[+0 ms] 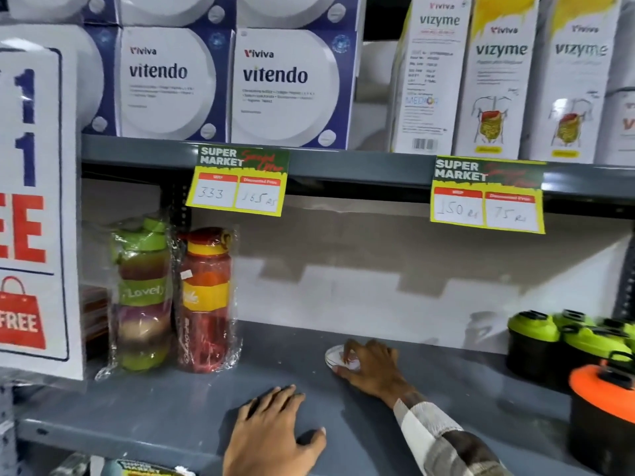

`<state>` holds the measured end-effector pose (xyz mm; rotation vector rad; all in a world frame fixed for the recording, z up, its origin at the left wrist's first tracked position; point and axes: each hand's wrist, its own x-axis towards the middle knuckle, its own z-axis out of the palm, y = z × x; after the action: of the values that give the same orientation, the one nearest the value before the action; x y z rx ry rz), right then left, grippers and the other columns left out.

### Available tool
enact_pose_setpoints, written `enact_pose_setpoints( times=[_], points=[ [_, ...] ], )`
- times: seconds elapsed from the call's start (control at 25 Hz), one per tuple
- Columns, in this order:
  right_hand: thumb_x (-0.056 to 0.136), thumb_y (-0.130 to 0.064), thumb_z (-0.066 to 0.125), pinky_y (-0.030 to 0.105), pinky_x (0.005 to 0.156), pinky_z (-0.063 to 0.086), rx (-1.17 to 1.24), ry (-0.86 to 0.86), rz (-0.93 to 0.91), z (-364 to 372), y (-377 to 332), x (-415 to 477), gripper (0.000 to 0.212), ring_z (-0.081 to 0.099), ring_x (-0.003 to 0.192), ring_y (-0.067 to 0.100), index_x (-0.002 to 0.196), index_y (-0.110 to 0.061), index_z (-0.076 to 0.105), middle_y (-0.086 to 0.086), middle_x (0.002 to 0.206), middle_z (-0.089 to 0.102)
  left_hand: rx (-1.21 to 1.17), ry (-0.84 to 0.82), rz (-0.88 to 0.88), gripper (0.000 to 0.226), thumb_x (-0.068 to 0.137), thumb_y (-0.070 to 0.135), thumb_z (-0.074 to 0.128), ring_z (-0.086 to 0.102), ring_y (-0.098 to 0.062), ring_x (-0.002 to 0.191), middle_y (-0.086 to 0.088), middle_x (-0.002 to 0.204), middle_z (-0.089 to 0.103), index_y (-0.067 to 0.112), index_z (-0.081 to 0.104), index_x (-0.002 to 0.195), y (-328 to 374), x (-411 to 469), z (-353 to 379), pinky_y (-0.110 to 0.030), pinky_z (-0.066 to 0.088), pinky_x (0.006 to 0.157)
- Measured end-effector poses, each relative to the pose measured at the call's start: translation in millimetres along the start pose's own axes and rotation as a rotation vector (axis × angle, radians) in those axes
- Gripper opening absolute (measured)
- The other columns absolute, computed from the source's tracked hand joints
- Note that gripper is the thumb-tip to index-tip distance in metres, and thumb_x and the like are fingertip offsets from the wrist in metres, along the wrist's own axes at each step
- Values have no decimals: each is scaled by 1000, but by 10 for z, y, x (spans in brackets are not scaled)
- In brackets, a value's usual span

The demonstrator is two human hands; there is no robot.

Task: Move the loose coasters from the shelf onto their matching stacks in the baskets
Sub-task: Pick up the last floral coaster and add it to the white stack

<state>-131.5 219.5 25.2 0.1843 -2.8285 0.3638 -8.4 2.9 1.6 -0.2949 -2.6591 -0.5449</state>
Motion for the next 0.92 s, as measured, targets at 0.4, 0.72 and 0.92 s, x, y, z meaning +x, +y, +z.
enact_pose_setpoints(
  times=[0.4, 0.72, 0.92],
  points=[
    [80, -74, 51, 36, 98, 21, 24, 479, -152, -883, -110, -964, 51, 43, 125, 20, 119, -41, 56, -2, 133, 48, 41, 30, 22, 90, 65, 77, 16, 22, 0, 145, 23, 157, 28, 42, 38, 145, -25, -32, 71, -32, 18, 118],
    [77, -74, 62, 42, 98, 25, -22, 806, -172, -1621, -241, -2108, 45, 43, 126, 19, 111, -44, 64, -2, 140, 50, 94, 4, 37, 97, 62, 79, 9, 25, -4, 146, 19, 156, 32, 39, 40, 145, -66, -24, 94, -32, 18, 119],
    [77, -73, 65, 43, 99, 26, -57, 950, -215, -1839, -353, -2636, 48, 50, 124, 27, 109, -39, 72, 4, 140, 55, 99, -20, 21, 93, 68, 79, 13, 23, -5, 147, 17, 158, 31, 36, 37, 148, -61, -51, 91, -34, 16, 120]
  ],
)
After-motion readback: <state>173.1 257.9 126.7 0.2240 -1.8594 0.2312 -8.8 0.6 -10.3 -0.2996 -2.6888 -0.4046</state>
